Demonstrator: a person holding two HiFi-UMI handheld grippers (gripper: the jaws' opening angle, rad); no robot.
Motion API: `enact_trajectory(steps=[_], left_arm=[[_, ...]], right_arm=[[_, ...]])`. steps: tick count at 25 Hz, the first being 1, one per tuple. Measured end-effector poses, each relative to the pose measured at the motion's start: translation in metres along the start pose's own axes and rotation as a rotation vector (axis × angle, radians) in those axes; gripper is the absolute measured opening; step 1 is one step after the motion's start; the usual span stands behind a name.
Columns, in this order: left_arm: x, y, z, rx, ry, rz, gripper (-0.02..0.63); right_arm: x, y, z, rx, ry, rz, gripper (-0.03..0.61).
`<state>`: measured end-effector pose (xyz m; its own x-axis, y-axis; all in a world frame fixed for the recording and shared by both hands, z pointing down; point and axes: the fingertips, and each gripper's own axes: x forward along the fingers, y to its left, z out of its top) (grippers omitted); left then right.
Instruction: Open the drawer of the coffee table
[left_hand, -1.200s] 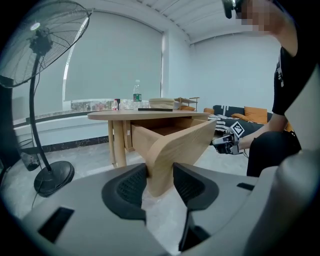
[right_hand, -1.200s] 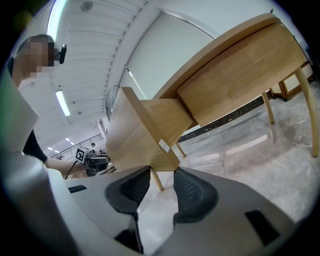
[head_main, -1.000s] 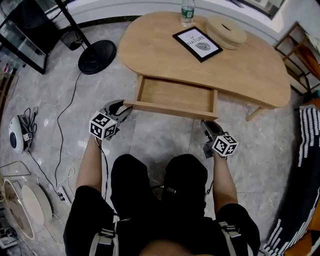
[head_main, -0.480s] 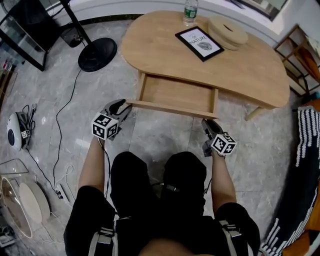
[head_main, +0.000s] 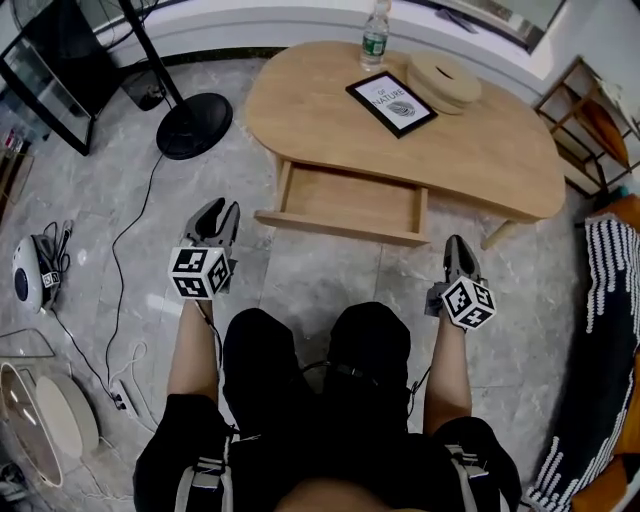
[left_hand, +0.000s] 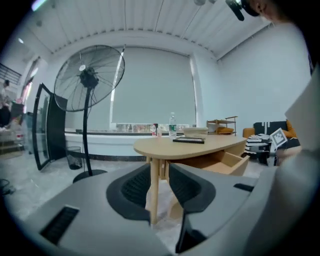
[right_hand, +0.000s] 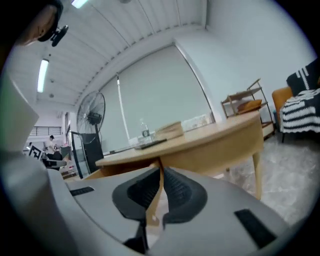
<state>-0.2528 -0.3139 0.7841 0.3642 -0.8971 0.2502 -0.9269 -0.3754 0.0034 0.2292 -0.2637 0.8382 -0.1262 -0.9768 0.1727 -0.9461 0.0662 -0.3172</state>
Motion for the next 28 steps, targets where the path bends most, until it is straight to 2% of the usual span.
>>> enact_trajectory(steps=[4,7,9,12,15,19,22,25,28], left_arm=[[0.000,-0.010,0.061,0.052,-0.067,0.091,0.116],[0.002,-0.040,0.104,0.113,-0.123,0.096,0.110],[0.003,-0.064,0.121,0.145,-0.149,0.078,0.091],[0.008,-0.098,0.129,0.168,-0.162,0.055,0.055],[0.009,-0.131,0.123,0.156,-0.152,0.025,0.033],[0.012,-0.161,0.107,0.131,-0.117,-0.024,0.029],[0.016,-0.166,0.114,0.116,-0.096,-0.022,0.028],[0.006,-0.167,0.154,0.072,-0.050,-0.016,0.029],[-0.015,-0.169,0.245,0.052,-0.032,-0.012,0.028]], right_arm=[[-0.002,0.048,0.083,-0.110,-0.166,0.021,0.038],[-0.001,0.094,0.130,-0.214,-0.255,0.049,0.024],[0.004,0.126,0.146,-0.263,-0.290,0.060,0.015],[0.014,0.167,0.145,-0.280,-0.278,0.080,0.015],[0.018,0.194,0.123,-0.258,-0.218,0.123,0.015],[0.016,0.210,0.098,-0.282,-0.171,0.177,0.015],[0.023,0.215,0.102,-0.292,-0.144,0.210,0.015],[0.014,0.228,0.153,-0.296,-0.130,0.221,0.014],[0.002,0.247,0.251,-0.288,-0.126,0.210,0.014]])
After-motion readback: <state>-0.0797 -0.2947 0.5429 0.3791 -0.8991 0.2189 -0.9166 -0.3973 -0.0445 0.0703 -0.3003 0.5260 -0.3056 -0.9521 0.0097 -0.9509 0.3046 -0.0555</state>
